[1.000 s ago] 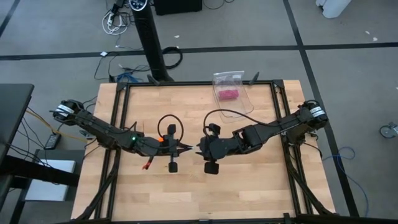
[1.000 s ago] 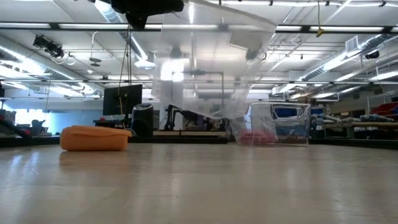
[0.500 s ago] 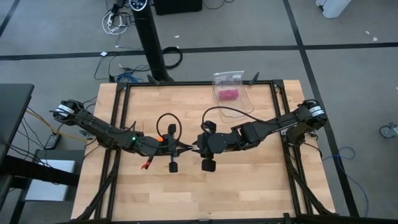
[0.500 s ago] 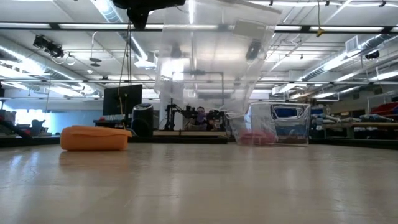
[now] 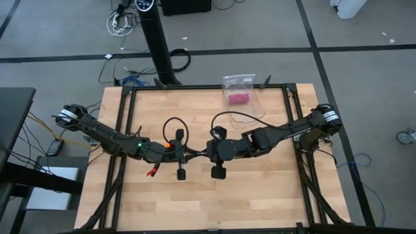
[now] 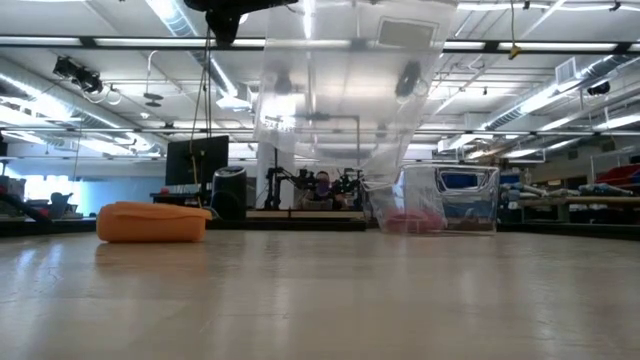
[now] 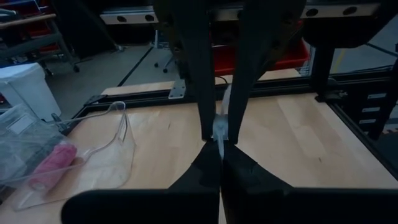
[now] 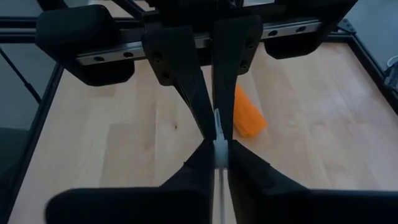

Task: Roll bandage
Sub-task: Open the transparent zip bag

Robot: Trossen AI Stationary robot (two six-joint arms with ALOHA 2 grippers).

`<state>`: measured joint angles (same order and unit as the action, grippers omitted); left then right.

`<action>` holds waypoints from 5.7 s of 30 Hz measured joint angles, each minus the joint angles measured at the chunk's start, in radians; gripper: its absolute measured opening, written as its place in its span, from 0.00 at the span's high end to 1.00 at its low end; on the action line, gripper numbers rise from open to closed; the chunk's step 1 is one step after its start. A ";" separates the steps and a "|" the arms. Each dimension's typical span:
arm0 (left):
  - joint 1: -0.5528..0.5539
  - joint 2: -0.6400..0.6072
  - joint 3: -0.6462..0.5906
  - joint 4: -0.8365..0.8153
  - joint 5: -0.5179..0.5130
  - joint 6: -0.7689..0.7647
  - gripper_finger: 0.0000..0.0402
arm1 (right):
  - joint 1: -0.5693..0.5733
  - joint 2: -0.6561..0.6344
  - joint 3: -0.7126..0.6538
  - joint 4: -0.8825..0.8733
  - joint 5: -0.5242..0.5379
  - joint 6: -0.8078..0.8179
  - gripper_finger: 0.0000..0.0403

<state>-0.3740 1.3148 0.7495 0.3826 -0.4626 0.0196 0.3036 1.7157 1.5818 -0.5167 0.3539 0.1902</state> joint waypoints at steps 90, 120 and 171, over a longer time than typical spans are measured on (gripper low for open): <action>0.296 0.241 -0.306 0.690 0.569 0.113 1.00 | 0.325 -0.002 -0.095 -0.213 0.427 0.203 0.75; 0.274 0.241 -0.277 0.619 0.504 0.131 1.00 | 0.036 0.000 -0.219 -0.102 0.163 0.006 1.00; 0.262 0.242 -0.254 0.578 0.409 0.042 1.00 | -0.036 0.018 -0.167 -0.212 0.045 -0.009 0.99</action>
<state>-0.1123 1.5566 0.4953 0.9608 -0.0536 0.0620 0.2673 1.7340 1.4151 -0.7286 0.3984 0.1814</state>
